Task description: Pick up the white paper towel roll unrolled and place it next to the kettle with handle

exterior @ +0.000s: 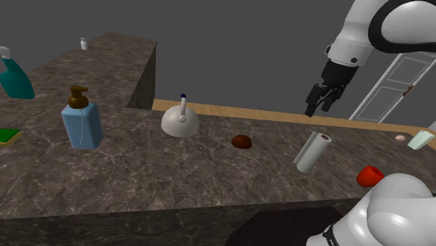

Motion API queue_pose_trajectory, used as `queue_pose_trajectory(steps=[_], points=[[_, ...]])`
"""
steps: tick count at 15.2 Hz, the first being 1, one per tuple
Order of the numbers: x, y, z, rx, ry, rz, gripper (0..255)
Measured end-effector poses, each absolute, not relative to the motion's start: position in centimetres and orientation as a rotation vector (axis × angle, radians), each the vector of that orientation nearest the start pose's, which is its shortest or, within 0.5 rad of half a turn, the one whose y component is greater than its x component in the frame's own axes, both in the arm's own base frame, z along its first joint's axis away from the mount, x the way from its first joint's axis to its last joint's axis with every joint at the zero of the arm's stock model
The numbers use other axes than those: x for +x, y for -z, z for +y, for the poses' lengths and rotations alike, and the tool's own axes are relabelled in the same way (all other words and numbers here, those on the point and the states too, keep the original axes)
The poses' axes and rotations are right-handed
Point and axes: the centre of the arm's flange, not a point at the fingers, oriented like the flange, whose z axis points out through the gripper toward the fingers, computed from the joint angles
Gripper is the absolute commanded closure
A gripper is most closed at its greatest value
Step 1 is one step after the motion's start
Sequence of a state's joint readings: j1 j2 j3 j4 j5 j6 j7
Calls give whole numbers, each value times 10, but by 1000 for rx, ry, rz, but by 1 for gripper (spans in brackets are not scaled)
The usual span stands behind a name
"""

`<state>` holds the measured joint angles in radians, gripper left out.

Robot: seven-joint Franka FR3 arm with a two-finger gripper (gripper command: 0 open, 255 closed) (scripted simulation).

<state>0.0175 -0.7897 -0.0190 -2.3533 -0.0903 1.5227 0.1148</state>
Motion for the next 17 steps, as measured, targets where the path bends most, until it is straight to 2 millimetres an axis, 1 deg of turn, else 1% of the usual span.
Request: queue_pose_trajectory(steps=[1, 3, 4, 5, 8, 10, 11, 12, 17], points=[[301, -589, -12, -3215, -59, 182, 0], [298, -580, -24, -3213, -64, 186, 0], [298, -576, -36, -3211, -69, 190, 0], [298, -566, -47, -3210, -74, 193, 0], [290, -548, -78, -3206, -87, 201, 0], [289, -534, -103, -3202, -97, 207, 0], [285, -528, -114, -3201, -101, 210, 0], [285, -519, -122, -3200, -107, 212, 0], [272, -484, -181, -3191, -129, 227, 0]])
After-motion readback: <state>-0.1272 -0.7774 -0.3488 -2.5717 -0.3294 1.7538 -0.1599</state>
